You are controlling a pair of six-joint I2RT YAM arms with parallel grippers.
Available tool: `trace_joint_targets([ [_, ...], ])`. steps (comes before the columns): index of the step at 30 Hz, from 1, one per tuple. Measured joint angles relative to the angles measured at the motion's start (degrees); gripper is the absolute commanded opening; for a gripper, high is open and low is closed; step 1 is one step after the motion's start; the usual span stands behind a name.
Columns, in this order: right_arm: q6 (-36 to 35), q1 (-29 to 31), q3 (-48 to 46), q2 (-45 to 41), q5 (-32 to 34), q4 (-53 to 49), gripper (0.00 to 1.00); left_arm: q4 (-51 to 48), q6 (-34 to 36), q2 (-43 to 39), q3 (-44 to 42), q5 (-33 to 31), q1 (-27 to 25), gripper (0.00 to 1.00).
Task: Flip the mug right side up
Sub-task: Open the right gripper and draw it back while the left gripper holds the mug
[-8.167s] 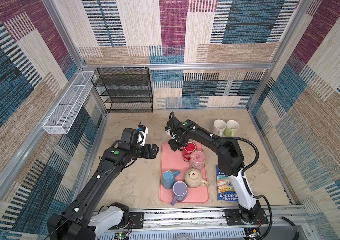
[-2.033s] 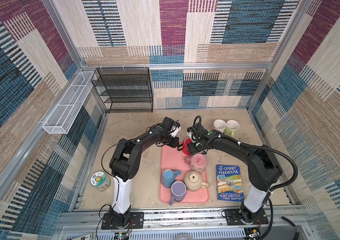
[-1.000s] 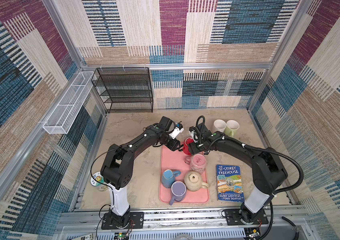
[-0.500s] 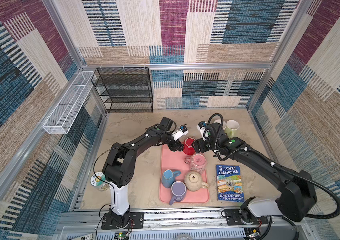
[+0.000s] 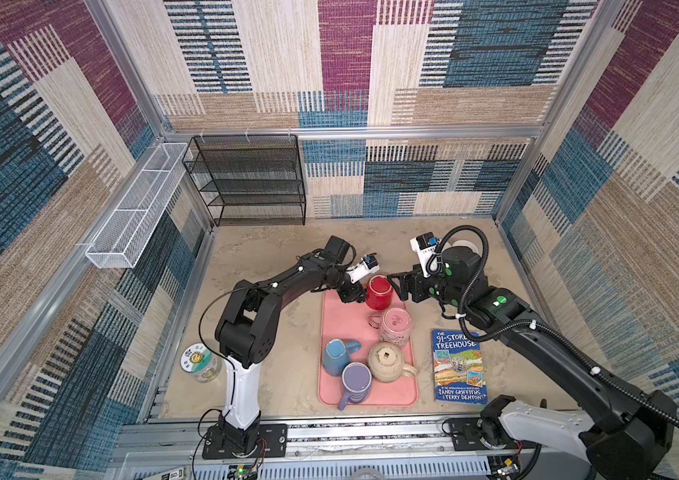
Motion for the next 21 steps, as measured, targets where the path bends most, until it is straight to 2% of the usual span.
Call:
trace_joint_targets([
  [7, 0.0, 0.0, -0.2, 0.0, -0.3, 0.3, 0.90, -0.1, 0.0, 1.2, 0.5, -1.1, -0.9, 0.39],
  [13, 0.0, -0.1, -0.5, -0.6, -0.3, 0.8, 0.90, -0.4, -0.3, 2.2, 1.7, -2.5, -1.5, 0.33],
  [21, -0.1, -0.2, -1.5, -1.2, -0.2, 0.9, 0.90, -1.2, -0.5, 2.8, 2.0, -5.1, -2.4, 0.15],
])
